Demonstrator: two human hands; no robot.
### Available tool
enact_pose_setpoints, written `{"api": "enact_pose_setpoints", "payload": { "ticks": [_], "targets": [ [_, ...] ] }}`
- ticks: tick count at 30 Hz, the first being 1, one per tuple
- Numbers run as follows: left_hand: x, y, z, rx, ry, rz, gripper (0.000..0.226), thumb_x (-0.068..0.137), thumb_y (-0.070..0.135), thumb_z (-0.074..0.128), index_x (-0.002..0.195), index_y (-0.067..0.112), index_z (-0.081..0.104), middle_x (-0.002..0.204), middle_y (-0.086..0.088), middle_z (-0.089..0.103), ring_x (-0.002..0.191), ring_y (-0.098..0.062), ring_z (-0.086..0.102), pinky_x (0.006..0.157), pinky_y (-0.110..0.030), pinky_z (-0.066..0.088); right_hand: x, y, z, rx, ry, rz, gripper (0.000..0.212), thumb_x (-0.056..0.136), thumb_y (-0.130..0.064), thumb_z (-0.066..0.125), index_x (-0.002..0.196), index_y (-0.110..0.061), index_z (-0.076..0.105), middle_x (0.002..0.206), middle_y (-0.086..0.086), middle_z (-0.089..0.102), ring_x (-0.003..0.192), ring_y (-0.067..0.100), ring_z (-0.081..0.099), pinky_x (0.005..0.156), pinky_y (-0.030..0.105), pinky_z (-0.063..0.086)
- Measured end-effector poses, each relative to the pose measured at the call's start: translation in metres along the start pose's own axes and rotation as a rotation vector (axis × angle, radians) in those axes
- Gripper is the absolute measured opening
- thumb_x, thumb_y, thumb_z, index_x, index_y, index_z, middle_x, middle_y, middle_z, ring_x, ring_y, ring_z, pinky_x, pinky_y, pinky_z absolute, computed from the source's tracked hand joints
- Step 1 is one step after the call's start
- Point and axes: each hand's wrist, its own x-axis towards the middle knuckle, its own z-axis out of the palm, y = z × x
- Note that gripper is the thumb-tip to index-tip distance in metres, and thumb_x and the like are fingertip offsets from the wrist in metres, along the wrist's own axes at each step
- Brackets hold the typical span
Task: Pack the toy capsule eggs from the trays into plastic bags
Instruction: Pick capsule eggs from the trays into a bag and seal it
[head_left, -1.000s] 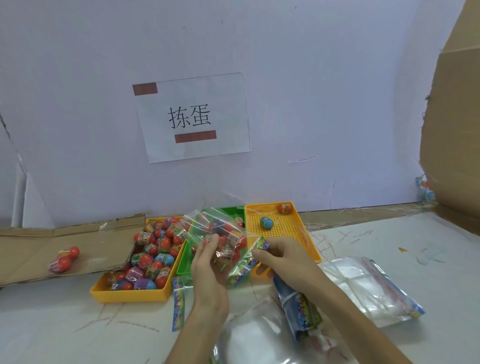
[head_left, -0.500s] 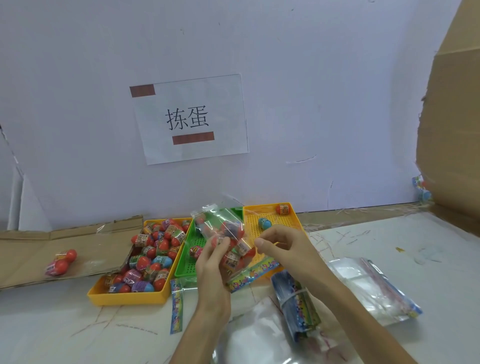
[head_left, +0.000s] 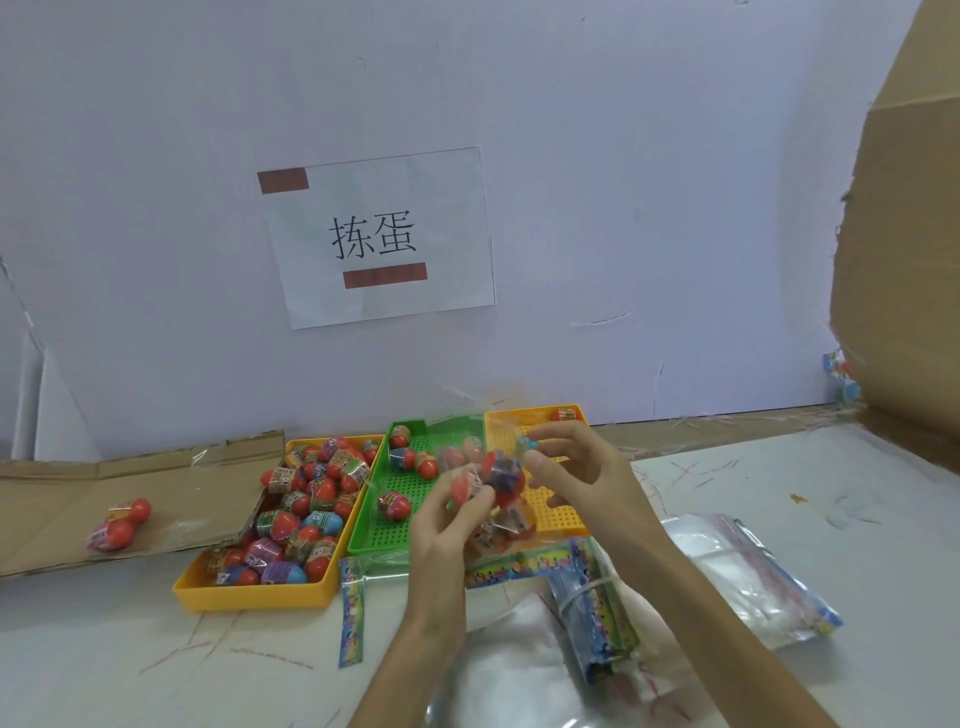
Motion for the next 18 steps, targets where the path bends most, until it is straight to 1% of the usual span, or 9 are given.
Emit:
{"api": "enact_pose_setpoints", "payload": {
  "ticks": [2, 3, 5, 7, 9, 11, 13, 15, 18],
  "targets": [
    [-0.0016, -0.0011, 0.0008, 0.029, -0.060, 0.020, 0.039, 0.078, 0.038, 0.076, 0.114, 0.024, 0.074, 0.111, -0.012, 0.076, 0.101, -0.032, 0.073, 0.077, -0.044, 0.062, -0.0007, 0.0000, 0.0005, -0.017, 0.043, -0.043, 0.007, 0.088, -0.025, 0.077, 0.093, -0.023, 0.073, 0.084, -0.003, 0.074, 0.077, 0.014, 0.071, 0.064, 0.026, 0.058],
    [-0.0021, -0.0012, 0.0007, 0.035, -0.085, 0.027, 0.043, 0.077, 0.041, 0.077, 0.116, 0.024, 0.073, 0.112, -0.011, 0.076, 0.102, -0.032, 0.073, 0.078, -0.042, 0.062, -0.0004, 0.0018, -0.0003, -0.019, 0.067, -0.065, 0.003, 0.089, -0.020, 0.076, 0.087, -0.020, 0.073, 0.079, -0.003, 0.073, 0.073, 0.013, 0.070, 0.062, 0.024, 0.056],
    [-0.0024, -0.0021, 0.0005, 0.051, -0.110, 0.032, 0.048, 0.077, 0.045, 0.076, 0.120, 0.025, 0.070, 0.113, -0.009, 0.075, 0.103, -0.031, 0.073, 0.078, -0.043, 0.062, -0.0006, 0.0016, -0.0024, 0.002, 0.095, -0.081, 0.007, 0.089, -0.015, 0.076, 0.083, -0.015, 0.072, 0.074, -0.002, 0.073, 0.068, 0.013, 0.070, 0.061, 0.022, 0.054],
    [-0.0021, -0.0020, 0.0012, 0.051, -0.092, 0.035, 0.051, 0.079, 0.051, 0.073, 0.122, 0.024, 0.066, 0.112, -0.008, 0.075, 0.101, -0.031, 0.074, 0.075, -0.046, 0.062, -0.0012, -0.0003, -0.0031, 0.032, 0.090, -0.082, 0.008, 0.090, -0.013, 0.075, 0.083, -0.013, 0.071, 0.074, 0.000, 0.072, 0.068, 0.014, 0.070, 0.061, 0.021, 0.054],
    [-0.0010, -0.0013, 0.0017, 0.083, -0.041, 0.063, 0.045, 0.083, 0.056, 0.066, 0.114, 0.023, 0.067, 0.107, -0.006, 0.075, 0.098, -0.028, 0.074, 0.074, -0.045, 0.061, -0.0019, 0.0008, -0.0013, 0.048, 0.071, -0.072, 0.010, 0.090, -0.011, 0.074, 0.081, -0.015, 0.071, 0.074, 0.000, 0.072, 0.070, 0.015, 0.070, 0.061, 0.023, 0.054],
    [0.0001, -0.0004, 0.0015, 0.107, 0.046, 0.083, 0.029, 0.087, 0.054, 0.062, 0.096, 0.029, 0.073, 0.101, 0.000, 0.075, 0.093, -0.016, 0.072, 0.074, -0.039, 0.055, -0.0025, 0.0014, 0.0018, 0.053, 0.050, -0.062, 0.012, 0.090, -0.011, 0.074, 0.080, -0.017, 0.071, 0.074, 0.000, 0.072, 0.071, 0.016, 0.070, 0.062, 0.027, 0.055],
    [0.0010, 0.0009, 0.0004, 0.100, 0.119, 0.091, 0.021, 0.088, 0.050, 0.066, 0.086, 0.032, 0.078, 0.097, 0.007, 0.077, 0.090, -0.007, 0.070, 0.075, -0.033, 0.049, -0.0034, 0.0015, 0.0036, 0.048, 0.038, -0.061, 0.012, 0.090, -0.012, 0.074, 0.081, -0.018, 0.071, 0.073, 0.000, 0.072, 0.071, 0.015, 0.070, 0.062, 0.028, 0.056],
    [0.0015, 0.0023, -0.0006, 0.069, 0.160, 0.086, 0.022, 0.084, 0.048, 0.065, 0.084, 0.034, 0.081, 0.097, 0.007, 0.078, 0.090, -0.008, 0.069, 0.074, -0.030, 0.048, -0.0042, 0.0005, 0.0046, 0.047, 0.034, -0.065, 0.011, 0.090, -0.012, 0.074, 0.081, -0.018, 0.071, 0.074, 0.000, 0.072, 0.070, 0.015, 0.070, 0.062, 0.027, 0.056],
    [0.0016, 0.0035, -0.0013, 0.006, 0.182, 0.065, 0.024, 0.079, 0.044, 0.066, 0.088, 0.030, 0.083, 0.098, 0.002, 0.079, 0.087, -0.009, 0.071, 0.071, -0.030, 0.054, -0.0048, 0.0002, 0.0054, 0.053, 0.023, -0.051, 0.014, 0.091, -0.012, 0.073, 0.080, -0.020, 0.070, 0.077, -0.001, 0.072, 0.075, 0.017, 0.071, 0.064, 0.028, 0.056]
  ]
}}
